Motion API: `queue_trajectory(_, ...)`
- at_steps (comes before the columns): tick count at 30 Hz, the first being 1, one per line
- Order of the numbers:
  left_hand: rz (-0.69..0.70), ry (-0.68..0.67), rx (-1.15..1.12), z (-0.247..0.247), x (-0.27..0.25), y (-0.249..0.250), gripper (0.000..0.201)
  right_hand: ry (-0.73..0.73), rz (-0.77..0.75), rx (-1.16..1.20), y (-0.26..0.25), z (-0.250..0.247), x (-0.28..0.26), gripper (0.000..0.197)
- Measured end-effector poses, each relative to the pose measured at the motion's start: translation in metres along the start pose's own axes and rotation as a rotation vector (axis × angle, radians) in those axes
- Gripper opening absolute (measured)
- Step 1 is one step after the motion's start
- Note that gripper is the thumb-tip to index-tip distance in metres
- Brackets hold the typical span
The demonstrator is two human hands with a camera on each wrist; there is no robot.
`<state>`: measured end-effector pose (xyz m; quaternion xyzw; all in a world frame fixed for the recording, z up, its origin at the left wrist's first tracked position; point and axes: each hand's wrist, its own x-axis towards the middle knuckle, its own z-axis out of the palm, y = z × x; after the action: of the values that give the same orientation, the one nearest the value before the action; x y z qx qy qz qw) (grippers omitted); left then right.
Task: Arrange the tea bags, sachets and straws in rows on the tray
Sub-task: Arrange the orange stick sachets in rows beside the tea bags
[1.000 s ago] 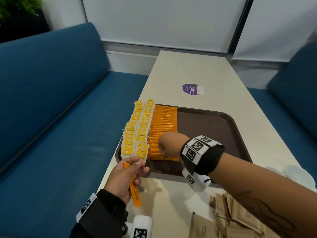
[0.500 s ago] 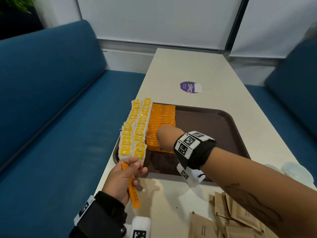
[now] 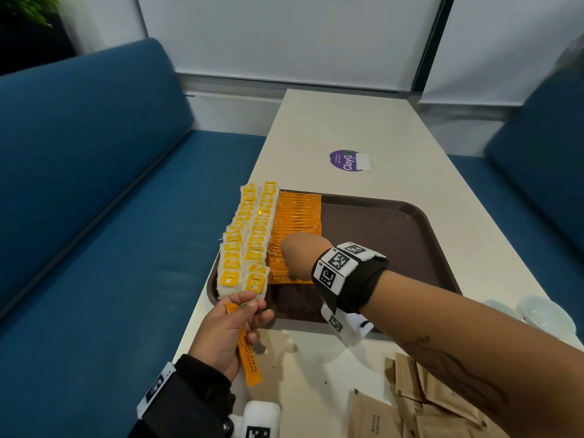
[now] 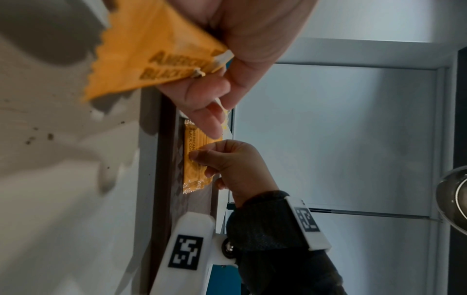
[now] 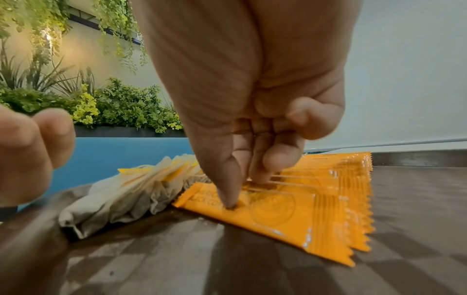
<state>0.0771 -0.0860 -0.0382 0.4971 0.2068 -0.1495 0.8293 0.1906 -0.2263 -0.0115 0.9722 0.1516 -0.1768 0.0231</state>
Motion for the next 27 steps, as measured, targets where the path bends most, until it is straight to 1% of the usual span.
queue_trajectory(3,-0.003,-0.003,0.001,-0.001,0.000,0.000,0.012,0.012,0.000,-0.029,-0.001,-0.001,-0.004,0.009)
queue_trajectory(4,-0.001,-0.002,-0.002,-0.001,0.000,0.000,0.012,0.017,0.003,-0.043,-0.001,-0.001,-0.005,0.013)
queue_trajectory(6,0.000,0.002,-0.006,-0.002,0.001,0.000,0.012,0.019,0.009,-0.060,-0.001,0.000,-0.007,0.026)
queue_trajectory(8,-0.002,0.002,0.000,-0.002,0.001,0.000,0.012,0.004,0.006,-0.069,-0.002,0.001,-0.009,0.032)
queue_trajectory(12,0.000,-0.008,0.011,-0.001,0.000,0.001,0.012,-0.028,-0.005,-0.082,-0.004,0.000,-0.013,0.032)
queue_trajectory(16,0.006,-0.009,0.012,-0.002,0.000,0.001,0.012,-0.001,-0.002,-0.051,-0.002,0.001,-0.013,0.030)
queue_trajectory(19,0.001,-0.008,0.016,-0.003,0.000,0.001,0.012,-0.016,0.015,-0.032,0.000,-0.001,-0.015,0.018)
queue_trajectory(22,-0.002,-0.014,0.016,-0.002,0.000,0.001,0.011,-0.085,0.034,-0.054,0.002,-0.002,-0.017,0.030)
queue_trajectory(27,-0.001,-0.021,0.023,0.001,0.000,0.002,0.011,-0.131,0.059,-0.099,-0.001,-0.004,-0.019,0.034)
